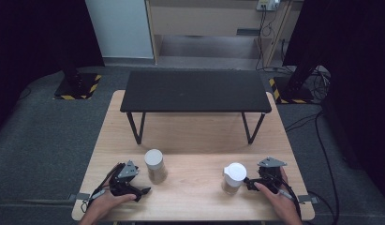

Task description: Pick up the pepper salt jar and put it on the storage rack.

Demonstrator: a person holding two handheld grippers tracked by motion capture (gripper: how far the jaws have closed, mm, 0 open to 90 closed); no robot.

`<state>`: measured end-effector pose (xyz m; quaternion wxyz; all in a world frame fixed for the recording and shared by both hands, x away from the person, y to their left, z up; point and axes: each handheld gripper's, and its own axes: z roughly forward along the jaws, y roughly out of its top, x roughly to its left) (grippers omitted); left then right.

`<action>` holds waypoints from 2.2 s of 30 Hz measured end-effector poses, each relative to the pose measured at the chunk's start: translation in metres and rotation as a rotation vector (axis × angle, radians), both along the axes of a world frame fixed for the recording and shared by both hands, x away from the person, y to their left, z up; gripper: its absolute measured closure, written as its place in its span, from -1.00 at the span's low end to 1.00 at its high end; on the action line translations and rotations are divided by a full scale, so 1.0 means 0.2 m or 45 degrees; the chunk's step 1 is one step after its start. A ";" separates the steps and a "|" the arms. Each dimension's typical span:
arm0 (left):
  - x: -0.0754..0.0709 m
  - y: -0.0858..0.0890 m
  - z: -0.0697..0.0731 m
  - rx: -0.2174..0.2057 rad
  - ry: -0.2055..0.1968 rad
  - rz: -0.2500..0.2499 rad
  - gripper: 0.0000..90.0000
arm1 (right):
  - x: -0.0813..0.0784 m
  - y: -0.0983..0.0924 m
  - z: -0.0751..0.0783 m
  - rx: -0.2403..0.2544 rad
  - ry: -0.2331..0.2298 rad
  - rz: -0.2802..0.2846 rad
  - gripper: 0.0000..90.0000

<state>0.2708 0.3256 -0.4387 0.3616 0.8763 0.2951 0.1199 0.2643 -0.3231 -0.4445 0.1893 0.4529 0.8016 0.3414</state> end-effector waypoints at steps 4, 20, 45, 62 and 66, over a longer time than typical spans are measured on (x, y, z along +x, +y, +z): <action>0.00 0.00 0.00 0.000 0.000 0.001 -1.00 | 0.00 0.00 0.00 0.001 -0.001 0.004 -0.97; 0.00 0.00 0.00 0.001 0.005 0.007 -1.00 | 0.00 0.00 0.00 0.004 0.002 0.001 -0.97; -0.03 -0.01 0.06 -0.051 -0.059 -0.008 -0.97 | 0.00 0.00 0.00 0.004 0.002 0.000 -0.97; -0.04 -0.02 0.09 -0.093 -0.104 -0.007 -0.97 | 0.00 0.00 0.00 0.005 0.003 -0.001 -0.97; -0.04 -0.02 0.10 -0.109 -0.111 -0.006 -0.96 | 0.00 0.00 0.00 0.005 0.003 -0.001 -0.97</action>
